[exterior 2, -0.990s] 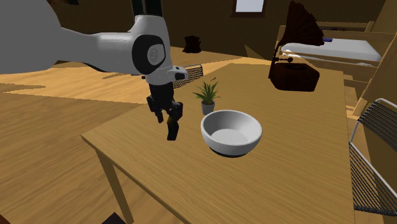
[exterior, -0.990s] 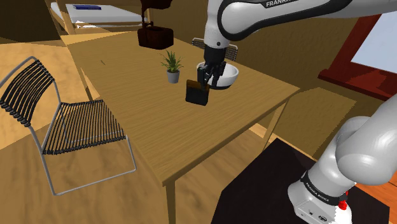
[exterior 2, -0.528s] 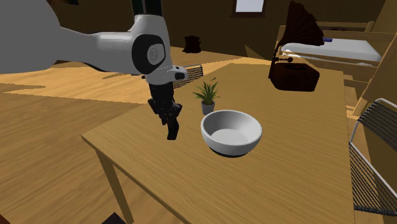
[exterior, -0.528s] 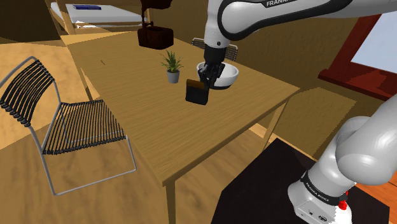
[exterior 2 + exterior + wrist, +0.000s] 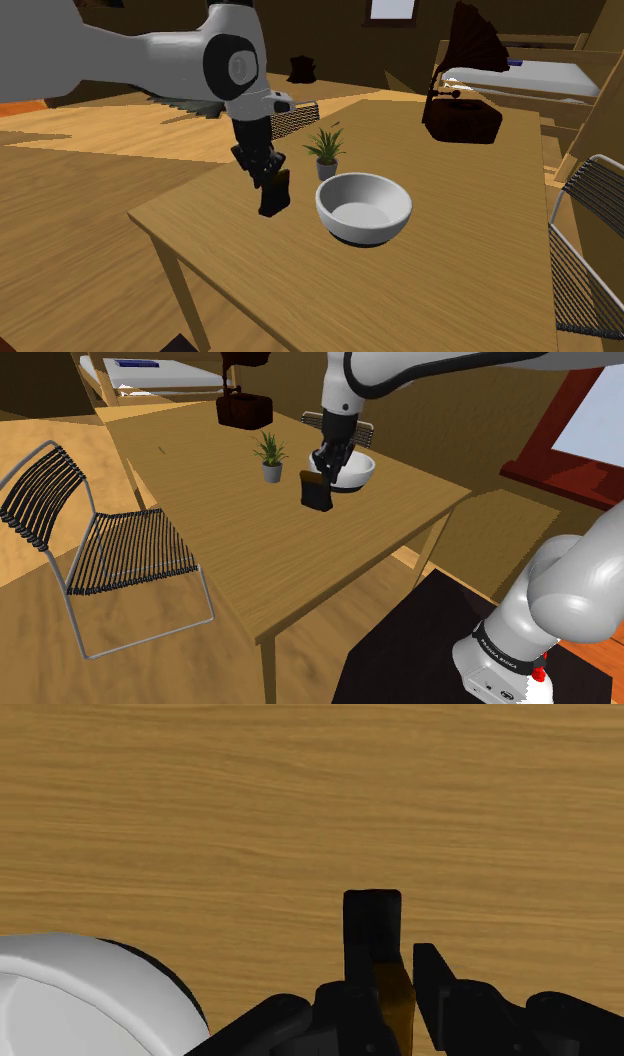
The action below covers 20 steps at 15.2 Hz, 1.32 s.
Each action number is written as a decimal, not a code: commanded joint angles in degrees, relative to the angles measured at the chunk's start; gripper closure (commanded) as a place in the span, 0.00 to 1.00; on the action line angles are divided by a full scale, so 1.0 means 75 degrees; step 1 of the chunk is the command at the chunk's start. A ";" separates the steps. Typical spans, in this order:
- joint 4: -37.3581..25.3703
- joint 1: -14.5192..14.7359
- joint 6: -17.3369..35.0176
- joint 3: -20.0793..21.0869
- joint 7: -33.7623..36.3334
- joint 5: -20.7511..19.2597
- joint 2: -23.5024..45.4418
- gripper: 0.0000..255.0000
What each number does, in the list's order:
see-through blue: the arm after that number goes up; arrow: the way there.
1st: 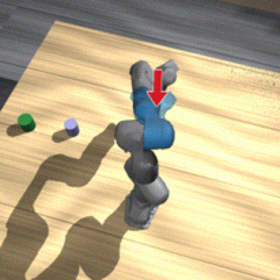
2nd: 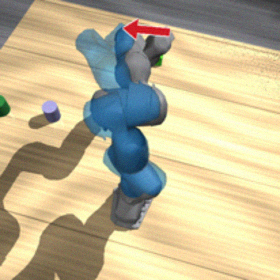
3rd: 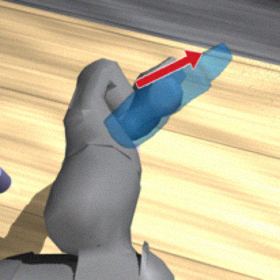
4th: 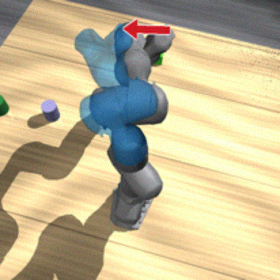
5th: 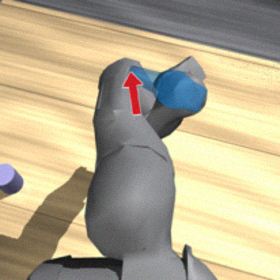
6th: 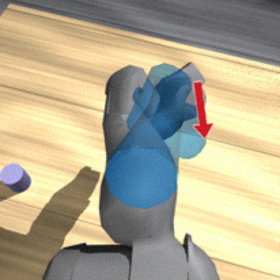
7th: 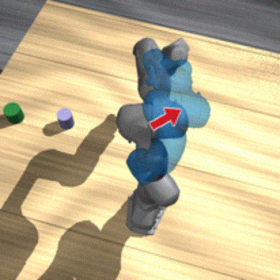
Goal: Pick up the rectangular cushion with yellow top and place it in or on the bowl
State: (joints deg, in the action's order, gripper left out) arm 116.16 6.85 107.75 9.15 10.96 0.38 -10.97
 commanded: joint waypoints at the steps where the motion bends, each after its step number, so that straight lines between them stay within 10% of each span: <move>1: -0.0202 -0.0003 -0.0217 -0.0006 -0.0009 0.0001 -0.0015 1.00; 20: -0.2428 -0.0020 -0.2200 -0.0012 -0.0013 -0.0040 0.0231 1.00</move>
State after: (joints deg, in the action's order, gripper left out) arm 99.02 6.72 92.16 9.08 10.92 0.11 -9.41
